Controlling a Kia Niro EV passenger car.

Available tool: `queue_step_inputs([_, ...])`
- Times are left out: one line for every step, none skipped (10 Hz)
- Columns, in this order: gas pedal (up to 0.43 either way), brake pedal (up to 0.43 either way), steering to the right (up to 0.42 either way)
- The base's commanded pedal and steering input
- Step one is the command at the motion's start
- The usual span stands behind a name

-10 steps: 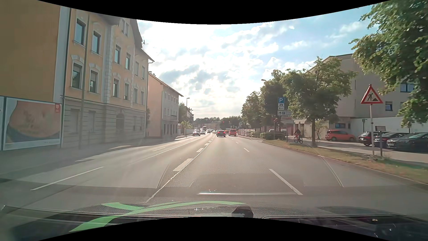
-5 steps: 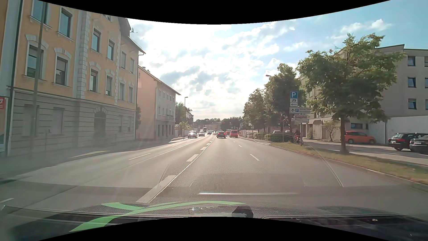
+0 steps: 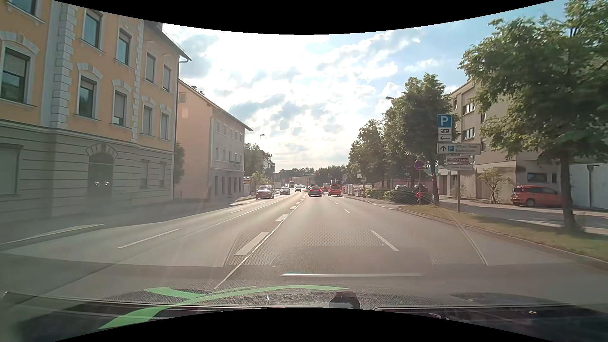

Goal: Follow the waypoints while adhering to traffic rules and regulations

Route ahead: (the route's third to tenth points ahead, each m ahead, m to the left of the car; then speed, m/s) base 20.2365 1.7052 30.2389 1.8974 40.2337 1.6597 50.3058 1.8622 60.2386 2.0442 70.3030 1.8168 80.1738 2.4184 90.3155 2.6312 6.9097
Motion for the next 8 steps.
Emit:
queue_step_inputs([0.059,0.0,-0.007])
queue_step_inputs([0.059,0.0,-0.006])
queue_step_inputs([0.059,0.0,-0.006])
queue_step_inputs([0.059,0.0,-0.005])
queue_step_inputs([0.059,0.0,-0.005])
queue_step_inputs([0.059,0.0,-0.005])
queue_step_inputs([0.047,0.0,-0.004])
queue_step_inputs([0.047,0.0,-0.004])
